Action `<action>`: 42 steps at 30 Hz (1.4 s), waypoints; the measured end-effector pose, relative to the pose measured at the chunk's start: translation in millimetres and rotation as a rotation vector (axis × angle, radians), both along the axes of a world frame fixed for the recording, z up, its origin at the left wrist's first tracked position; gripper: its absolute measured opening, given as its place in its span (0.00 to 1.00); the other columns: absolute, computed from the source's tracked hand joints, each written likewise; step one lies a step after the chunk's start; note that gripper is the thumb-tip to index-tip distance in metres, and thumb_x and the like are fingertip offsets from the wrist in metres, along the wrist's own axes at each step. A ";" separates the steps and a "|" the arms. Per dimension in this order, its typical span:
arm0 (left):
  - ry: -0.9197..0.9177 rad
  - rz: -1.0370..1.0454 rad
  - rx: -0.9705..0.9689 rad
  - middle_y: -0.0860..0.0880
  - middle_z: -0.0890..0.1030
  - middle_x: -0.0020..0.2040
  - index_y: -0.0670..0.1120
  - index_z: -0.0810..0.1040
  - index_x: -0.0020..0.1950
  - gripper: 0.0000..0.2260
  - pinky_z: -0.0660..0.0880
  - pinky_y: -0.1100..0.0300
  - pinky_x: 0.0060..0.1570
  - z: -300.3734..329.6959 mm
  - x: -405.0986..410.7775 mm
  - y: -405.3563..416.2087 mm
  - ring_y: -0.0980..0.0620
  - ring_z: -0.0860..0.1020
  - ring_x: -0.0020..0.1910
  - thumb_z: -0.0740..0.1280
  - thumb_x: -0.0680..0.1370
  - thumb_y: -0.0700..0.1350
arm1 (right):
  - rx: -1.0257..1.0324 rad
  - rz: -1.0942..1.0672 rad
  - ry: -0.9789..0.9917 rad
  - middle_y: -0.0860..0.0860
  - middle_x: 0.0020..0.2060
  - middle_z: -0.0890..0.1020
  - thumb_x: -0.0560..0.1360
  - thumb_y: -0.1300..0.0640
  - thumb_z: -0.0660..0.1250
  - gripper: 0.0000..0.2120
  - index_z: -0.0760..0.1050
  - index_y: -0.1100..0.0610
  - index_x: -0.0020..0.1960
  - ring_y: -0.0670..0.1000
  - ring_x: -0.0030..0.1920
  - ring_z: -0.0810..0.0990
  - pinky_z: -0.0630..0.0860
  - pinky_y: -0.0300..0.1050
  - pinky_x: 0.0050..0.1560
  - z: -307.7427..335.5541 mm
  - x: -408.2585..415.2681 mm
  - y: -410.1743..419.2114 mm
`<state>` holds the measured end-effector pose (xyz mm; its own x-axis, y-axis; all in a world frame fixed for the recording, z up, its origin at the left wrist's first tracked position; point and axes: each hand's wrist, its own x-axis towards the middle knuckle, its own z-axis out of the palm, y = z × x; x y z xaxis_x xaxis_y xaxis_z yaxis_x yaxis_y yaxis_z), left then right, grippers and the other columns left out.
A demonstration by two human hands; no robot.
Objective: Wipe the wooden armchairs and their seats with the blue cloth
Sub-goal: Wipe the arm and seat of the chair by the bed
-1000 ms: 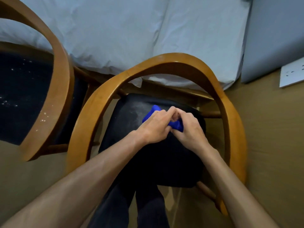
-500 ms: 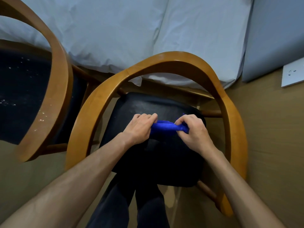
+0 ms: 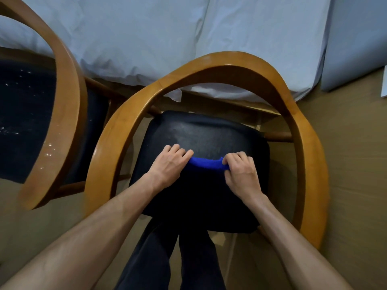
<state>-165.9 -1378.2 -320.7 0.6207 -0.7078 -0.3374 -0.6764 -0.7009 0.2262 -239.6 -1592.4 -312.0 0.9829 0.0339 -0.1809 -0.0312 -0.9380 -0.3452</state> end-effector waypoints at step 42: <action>0.103 -0.001 0.068 0.40 0.73 0.68 0.50 0.74 0.67 0.29 0.70 0.41 0.63 -102.9 -47.8 -19.8 0.39 0.71 0.67 0.73 0.66 0.51 | 0.145 -0.168 0.184 0.57 0.71 0.65 0.72 0.60 0.68 0.27 0.68 0.53 0.69 0.57 0.70 0.64 0.63 0.58 0.67 -108.6 -14.2 34.3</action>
<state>-213.7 -1398.0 -423.6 0.5796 -0.6815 -0.4467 -0.6528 -0.7165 0.2461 -253.8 -1558.1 -420.6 0.9282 -0.0885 -0.3615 -0.2567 -0.8555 -0.4497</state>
